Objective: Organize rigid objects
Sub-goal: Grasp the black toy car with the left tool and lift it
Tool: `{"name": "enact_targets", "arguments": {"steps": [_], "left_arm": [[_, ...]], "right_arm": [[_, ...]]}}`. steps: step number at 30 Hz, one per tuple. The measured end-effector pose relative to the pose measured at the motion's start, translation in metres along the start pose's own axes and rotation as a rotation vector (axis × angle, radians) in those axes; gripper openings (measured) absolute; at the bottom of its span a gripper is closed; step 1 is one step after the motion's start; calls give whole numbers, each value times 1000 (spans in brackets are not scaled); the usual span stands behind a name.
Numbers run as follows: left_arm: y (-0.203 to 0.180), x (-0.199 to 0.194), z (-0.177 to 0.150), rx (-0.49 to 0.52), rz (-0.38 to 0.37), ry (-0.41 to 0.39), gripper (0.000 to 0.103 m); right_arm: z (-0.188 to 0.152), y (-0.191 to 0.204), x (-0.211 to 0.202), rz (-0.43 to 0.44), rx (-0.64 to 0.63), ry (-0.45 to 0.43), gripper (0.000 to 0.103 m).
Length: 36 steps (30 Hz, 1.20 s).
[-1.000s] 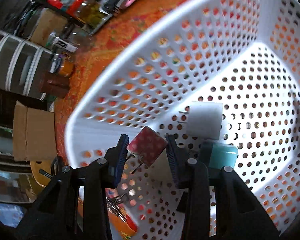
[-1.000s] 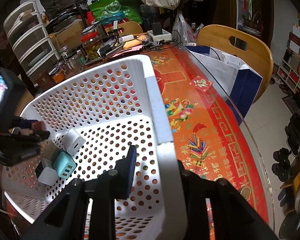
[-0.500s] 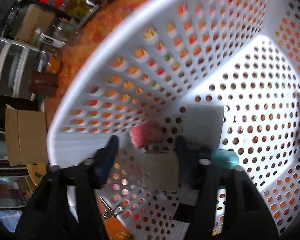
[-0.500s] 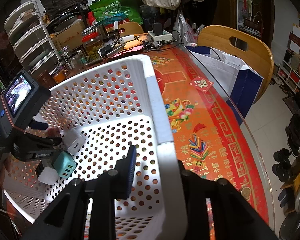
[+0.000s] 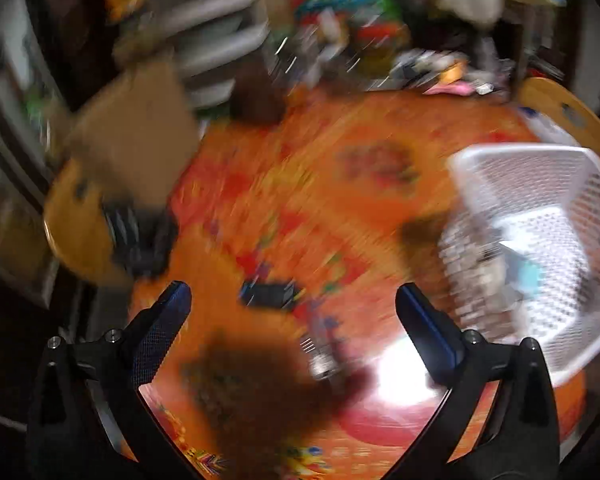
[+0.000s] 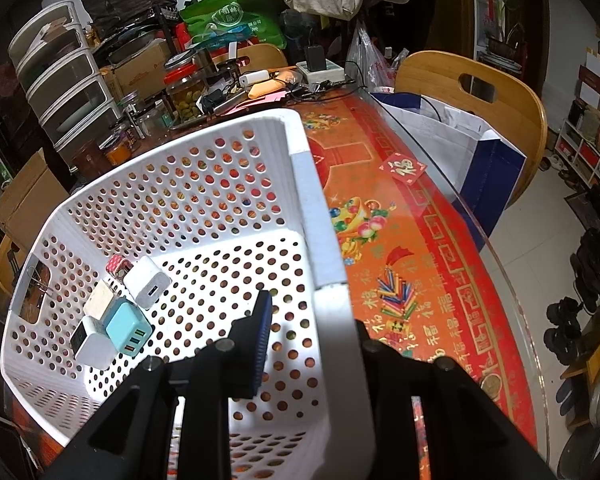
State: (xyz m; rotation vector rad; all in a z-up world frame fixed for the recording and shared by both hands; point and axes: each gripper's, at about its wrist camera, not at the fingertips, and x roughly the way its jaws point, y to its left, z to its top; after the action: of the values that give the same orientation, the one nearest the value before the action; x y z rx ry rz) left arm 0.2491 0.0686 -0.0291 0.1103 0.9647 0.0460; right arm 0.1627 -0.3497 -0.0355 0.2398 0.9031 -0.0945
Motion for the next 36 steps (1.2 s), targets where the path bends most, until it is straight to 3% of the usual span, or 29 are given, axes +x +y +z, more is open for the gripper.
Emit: {"name": "enact_targets", "arguments": {"steps": [6, 13, 17, 22, 36], "left_arm": [[35, 80, -22, -78, -48, 98, 99], [32, 131, -18, -116, -69, 171, 99], [33, 137, -14, -147, -68, 166, 94], [31, 132, -13, -153, -83, 158, 65], [20, 78, -12, -105, -6, 42, 64]], "right_arm": [[0, 0, 0, -3, 2, 7, 25], [0, 1, 0, -15, 4, 10, 25], [0, 1, 0, -16, 3, 9, 25], [0, 1, 0, -17, 3, 9, 25], [1, 1, 0, -9, 3, 3, 25]]}}
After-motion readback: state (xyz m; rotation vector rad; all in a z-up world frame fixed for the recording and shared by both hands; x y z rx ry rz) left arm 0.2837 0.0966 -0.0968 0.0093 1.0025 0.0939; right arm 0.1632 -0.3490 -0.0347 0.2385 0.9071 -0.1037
